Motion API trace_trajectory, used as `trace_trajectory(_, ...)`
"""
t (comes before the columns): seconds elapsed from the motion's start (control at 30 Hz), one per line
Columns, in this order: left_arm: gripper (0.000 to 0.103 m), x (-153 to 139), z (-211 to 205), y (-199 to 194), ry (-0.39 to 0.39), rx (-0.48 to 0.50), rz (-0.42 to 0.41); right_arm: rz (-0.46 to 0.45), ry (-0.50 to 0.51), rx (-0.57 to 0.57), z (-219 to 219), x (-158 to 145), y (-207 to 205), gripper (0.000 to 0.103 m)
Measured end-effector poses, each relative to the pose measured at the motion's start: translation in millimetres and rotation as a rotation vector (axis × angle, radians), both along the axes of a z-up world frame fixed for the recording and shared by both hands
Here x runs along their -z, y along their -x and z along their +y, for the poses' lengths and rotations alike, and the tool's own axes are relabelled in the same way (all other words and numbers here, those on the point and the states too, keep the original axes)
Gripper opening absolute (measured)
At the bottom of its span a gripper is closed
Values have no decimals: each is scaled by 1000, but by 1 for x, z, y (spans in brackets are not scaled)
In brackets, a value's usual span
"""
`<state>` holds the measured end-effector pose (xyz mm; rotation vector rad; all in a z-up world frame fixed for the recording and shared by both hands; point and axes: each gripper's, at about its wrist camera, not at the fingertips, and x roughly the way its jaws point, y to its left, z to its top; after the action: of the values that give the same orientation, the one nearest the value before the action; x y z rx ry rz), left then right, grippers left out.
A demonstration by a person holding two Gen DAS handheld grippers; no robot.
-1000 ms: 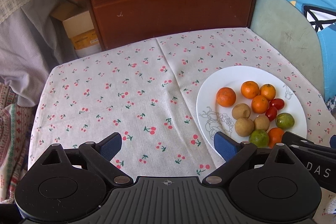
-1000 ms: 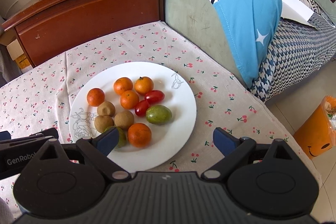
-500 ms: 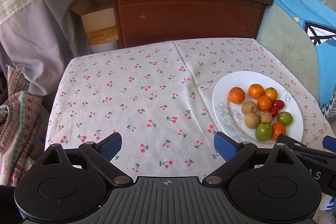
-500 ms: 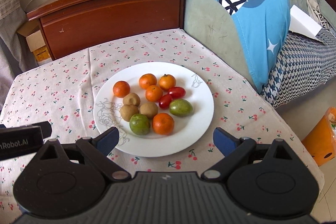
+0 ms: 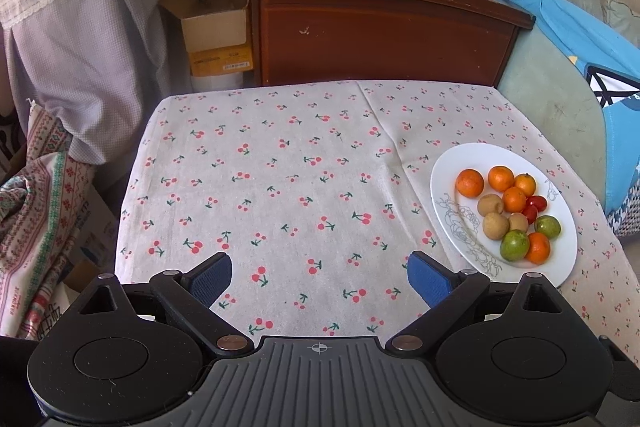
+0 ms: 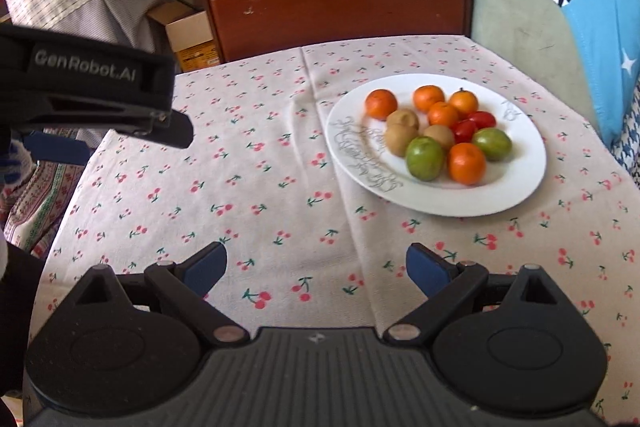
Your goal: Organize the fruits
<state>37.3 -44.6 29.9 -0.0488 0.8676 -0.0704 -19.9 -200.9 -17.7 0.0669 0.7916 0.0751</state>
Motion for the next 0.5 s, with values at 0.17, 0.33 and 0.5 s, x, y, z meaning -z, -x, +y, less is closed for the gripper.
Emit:
trace_trajectory(0.17,96,2,2,6,8,13,7,-30,88,-105,21,12,1,96)
trace_trajectory(0.33,96,4,5,9,8,17,7,-33,117,-150,33,24,-3,101)
trace_trajectory(0.5,96,4,7,11,7,16,1,-61,111,-140,33,28,-7,102)
